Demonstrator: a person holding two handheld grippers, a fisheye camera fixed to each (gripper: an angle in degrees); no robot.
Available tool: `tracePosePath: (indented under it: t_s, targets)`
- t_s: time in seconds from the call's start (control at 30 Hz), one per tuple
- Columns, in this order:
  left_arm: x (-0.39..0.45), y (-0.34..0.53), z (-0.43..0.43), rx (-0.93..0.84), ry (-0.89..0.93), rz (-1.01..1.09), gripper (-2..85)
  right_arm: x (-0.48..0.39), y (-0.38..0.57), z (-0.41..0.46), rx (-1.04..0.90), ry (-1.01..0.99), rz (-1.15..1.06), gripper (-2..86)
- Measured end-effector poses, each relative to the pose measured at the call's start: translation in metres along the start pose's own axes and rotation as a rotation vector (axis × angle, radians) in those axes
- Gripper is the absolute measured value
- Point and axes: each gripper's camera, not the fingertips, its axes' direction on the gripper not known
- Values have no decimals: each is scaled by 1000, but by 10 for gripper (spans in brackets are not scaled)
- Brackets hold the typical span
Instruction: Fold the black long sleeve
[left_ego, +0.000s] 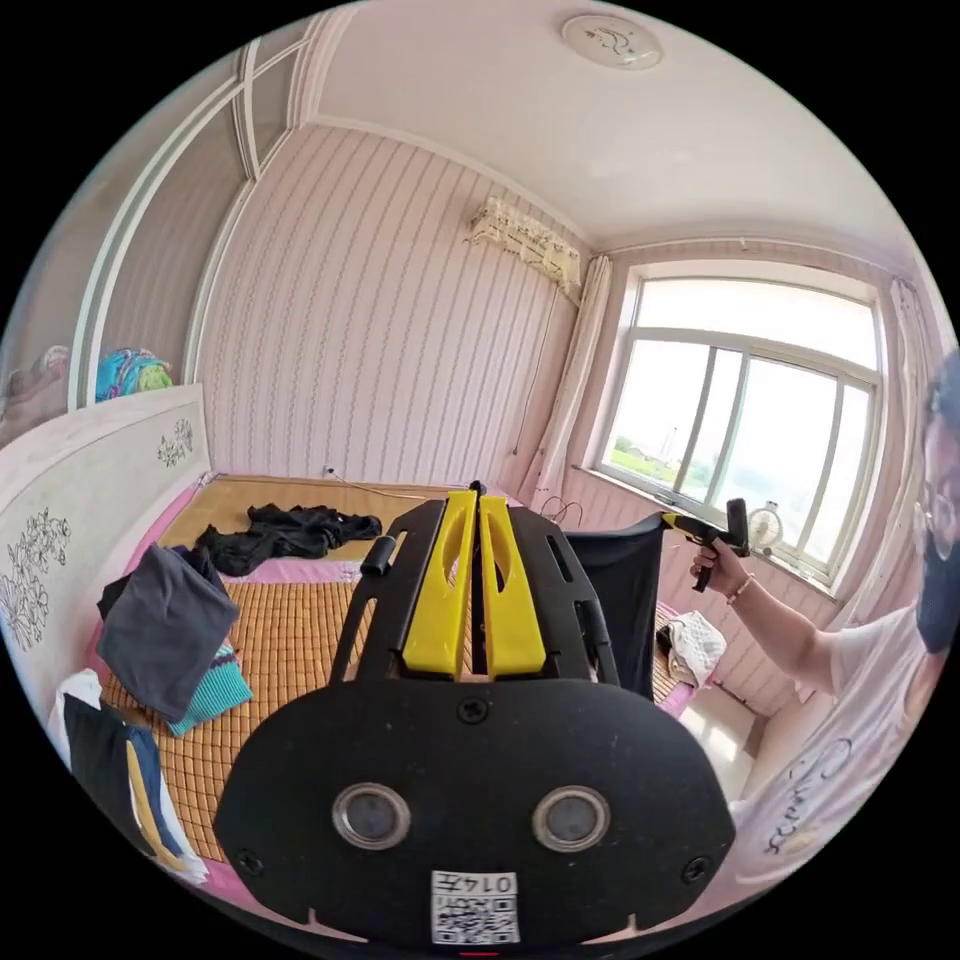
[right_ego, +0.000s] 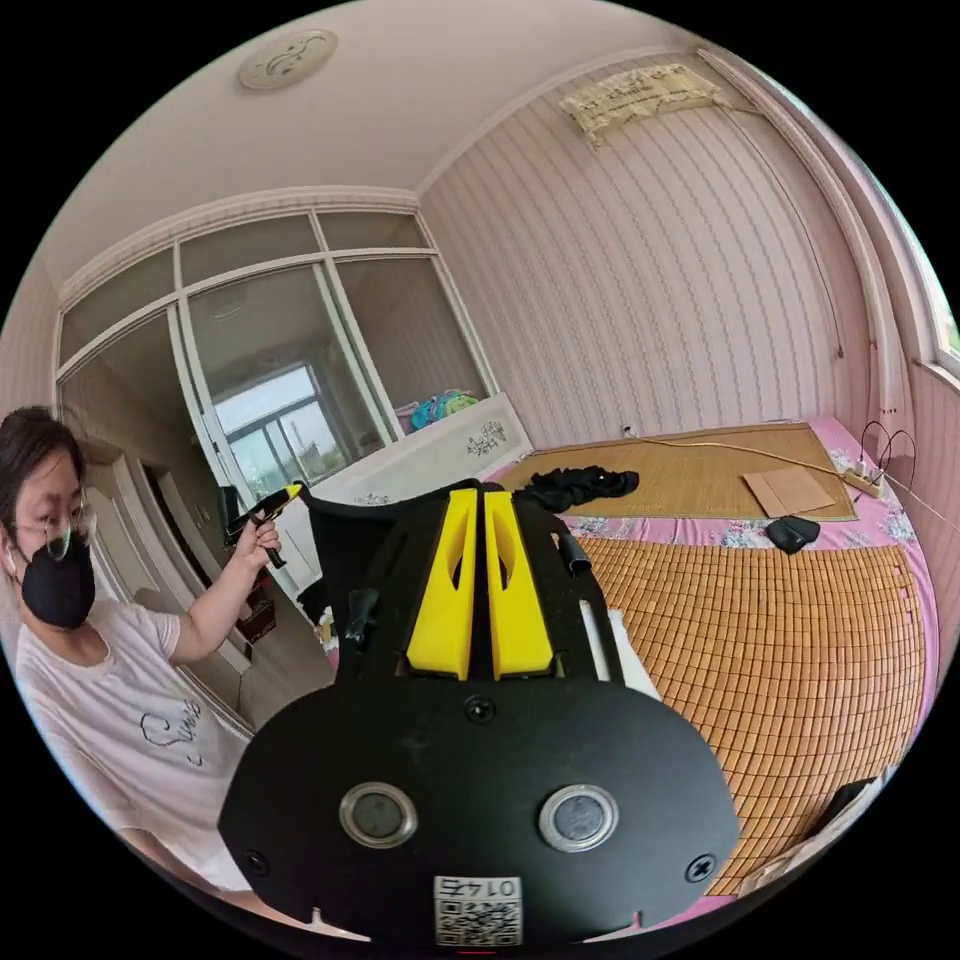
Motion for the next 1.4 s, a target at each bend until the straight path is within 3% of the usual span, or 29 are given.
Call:
tracePosePath:
  t_s: [0.13,0.23,0.37,0.7,0.87,1.07,1.4]
  targets:
    - [21,-77,7,205,19,14,-10,-36,-79,-27,271,-15,-127,-6]
    - [36,-81,28,135,-79,121,-10,-60,-92,-20,272,30,-259,-5]
    - [16,-24,91,-126,-114,99,-10,-26,-43,25,109,108,-240,-5]
    - [-29,235,218,-764,-174,-85,-10,120,225,155,-520,184,246,-4]
    - [-22,316,241,-1052,-189,-75,-10,133,307,179,-748,204,372,-5]
    - [5,319,236,-1122,-149,35,-10,124,329,170,-833,163,410,-4]
    - [6,328,230,-1175,-149,-35,3,93,341,170,-1017,135,259,10]
